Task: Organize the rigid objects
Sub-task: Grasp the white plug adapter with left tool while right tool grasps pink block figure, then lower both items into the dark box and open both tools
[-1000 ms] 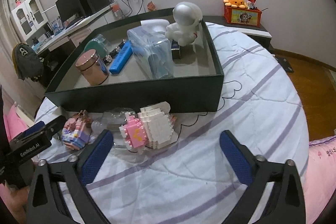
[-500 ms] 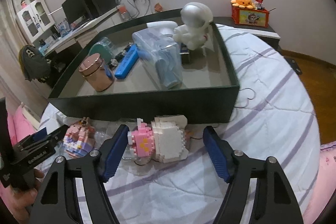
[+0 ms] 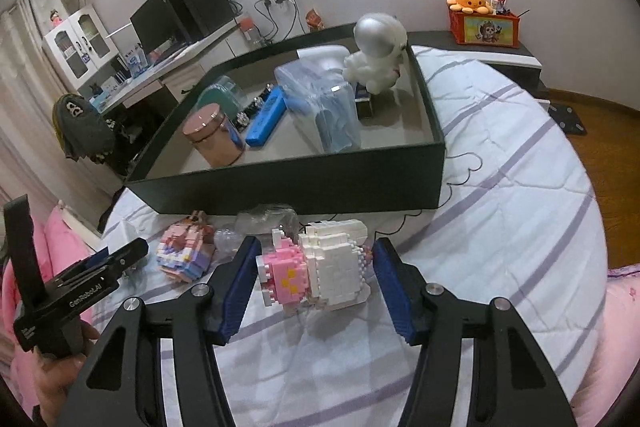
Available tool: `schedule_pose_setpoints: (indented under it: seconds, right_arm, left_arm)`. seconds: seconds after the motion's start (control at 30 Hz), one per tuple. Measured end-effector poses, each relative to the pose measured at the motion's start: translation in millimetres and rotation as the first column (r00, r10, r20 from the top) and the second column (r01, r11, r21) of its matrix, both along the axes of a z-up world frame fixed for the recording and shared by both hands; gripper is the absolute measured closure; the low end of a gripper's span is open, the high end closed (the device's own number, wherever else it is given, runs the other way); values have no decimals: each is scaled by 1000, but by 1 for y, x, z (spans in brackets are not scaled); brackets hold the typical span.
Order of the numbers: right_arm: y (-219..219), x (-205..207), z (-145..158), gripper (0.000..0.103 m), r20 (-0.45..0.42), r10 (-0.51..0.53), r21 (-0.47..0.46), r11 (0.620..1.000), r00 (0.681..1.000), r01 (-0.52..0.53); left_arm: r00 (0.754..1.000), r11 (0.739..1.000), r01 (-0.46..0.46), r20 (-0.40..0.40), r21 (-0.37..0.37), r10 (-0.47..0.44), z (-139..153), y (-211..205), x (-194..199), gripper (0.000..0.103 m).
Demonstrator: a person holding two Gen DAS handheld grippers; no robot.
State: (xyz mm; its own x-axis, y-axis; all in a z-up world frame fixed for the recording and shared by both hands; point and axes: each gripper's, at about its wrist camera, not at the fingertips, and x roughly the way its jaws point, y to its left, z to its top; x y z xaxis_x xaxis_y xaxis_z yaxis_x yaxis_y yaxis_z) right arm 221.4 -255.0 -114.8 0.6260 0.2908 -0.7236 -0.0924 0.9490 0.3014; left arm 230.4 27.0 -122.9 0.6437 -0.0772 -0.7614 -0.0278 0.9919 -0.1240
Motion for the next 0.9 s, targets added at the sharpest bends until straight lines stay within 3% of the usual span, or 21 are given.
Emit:
schedule_pose_setpoints:
  seconds: [0.5, 0.73, 0.9]
  right_arm:
    - [11, 16, 64, 44, 140, 40, -24, 999, 989, -36]
    - [16, 44, 82, 44, 177, 50, -41, 998, 983, -43]
    - [17, 68, 75, 44, 159, 42, -58, 998, 986, -33]
  left_arm:
    - [983, 997, 78, 167, 12, -79, 80, -22, 23, 39]
    - [974, 994, 108, 201, 11, -108, 96, -36, 53, 39]
    - [972, 990, 138, 188, 11, -138, 88, -51, 78, 39]
